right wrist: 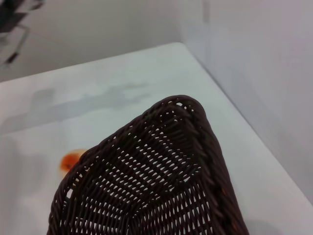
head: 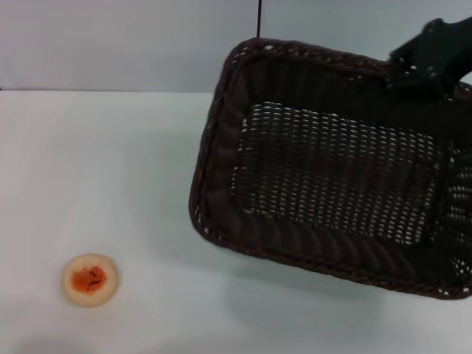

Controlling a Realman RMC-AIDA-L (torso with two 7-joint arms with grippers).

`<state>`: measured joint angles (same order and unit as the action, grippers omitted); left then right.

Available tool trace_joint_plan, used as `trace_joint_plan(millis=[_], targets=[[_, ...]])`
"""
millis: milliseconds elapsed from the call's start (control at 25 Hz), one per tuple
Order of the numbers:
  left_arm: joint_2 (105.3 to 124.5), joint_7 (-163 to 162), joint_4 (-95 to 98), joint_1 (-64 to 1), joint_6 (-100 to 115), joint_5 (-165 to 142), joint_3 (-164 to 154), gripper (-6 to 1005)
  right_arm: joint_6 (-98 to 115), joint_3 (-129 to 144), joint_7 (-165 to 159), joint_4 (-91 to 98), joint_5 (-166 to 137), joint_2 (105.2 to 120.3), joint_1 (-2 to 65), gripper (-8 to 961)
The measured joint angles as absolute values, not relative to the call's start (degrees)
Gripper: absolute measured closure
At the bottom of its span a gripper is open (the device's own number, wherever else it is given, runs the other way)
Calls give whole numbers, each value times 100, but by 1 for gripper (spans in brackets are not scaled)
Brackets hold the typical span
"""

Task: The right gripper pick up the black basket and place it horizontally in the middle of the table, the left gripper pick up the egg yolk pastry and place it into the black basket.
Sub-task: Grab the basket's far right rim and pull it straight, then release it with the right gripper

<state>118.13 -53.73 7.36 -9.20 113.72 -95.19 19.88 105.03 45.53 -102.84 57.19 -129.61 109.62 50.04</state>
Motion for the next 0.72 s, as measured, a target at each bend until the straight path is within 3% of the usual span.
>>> trace_joint_plan(millis=[720], targets=[[11819,-5442,498,-865,11404,-9518,1894,464,10273,5044,-9146,4921,-13005,11088,5588,765]])
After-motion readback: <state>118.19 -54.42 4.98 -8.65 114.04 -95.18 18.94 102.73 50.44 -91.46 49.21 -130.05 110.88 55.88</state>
